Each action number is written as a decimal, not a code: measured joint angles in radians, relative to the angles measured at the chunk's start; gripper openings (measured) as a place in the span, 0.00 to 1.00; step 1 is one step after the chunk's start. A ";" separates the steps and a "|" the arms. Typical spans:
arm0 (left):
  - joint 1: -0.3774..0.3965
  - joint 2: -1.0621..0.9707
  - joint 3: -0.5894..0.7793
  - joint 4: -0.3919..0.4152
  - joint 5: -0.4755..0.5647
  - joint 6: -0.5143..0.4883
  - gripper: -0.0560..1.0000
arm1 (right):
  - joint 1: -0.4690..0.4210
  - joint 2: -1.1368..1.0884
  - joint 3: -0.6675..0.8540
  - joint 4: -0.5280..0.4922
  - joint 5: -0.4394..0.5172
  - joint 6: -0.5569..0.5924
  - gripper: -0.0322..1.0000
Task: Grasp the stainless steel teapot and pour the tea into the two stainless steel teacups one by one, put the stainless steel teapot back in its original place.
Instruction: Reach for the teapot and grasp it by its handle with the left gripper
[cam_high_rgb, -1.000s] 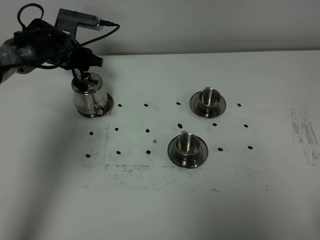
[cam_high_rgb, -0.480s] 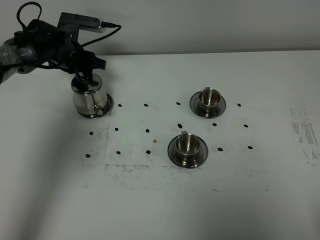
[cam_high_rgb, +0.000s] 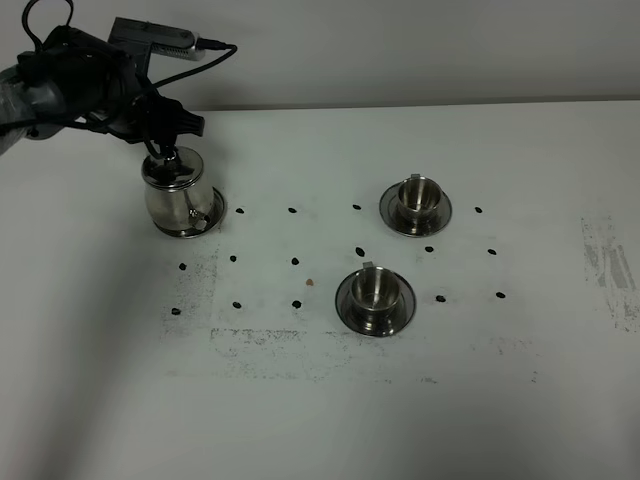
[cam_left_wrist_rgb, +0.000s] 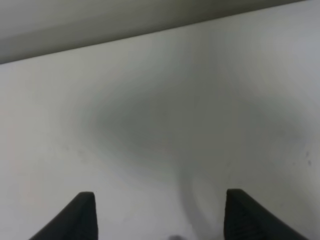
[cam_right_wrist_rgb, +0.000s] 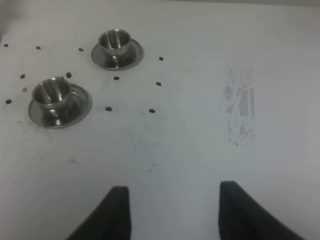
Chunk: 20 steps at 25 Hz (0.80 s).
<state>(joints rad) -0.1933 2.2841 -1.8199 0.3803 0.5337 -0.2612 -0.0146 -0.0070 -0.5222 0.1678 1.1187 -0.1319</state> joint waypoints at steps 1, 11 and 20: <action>0.000 -0.001 0.000 0.010 0.010 0.000 0.55 | 0.000 0.000 0.000 0.000 0.000 0.000 0.41; 0.000 -0.003 -0.001 0.019 0.062 -0.001 0.55 | 0.000 0.000 0.000 0.000 0.000 0.000 0.41; 0.002 -0.003 -0.003 0.042 0.151 -0.001 0.55 | 0.000 0.000 0.000 0.000 0.000 0.000 0.41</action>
<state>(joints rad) -0.1908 2.2808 -1.8229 0.4224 0.6847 -0.2621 -0.0146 -0.0070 -0.5222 0.1678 1.1187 -0.1319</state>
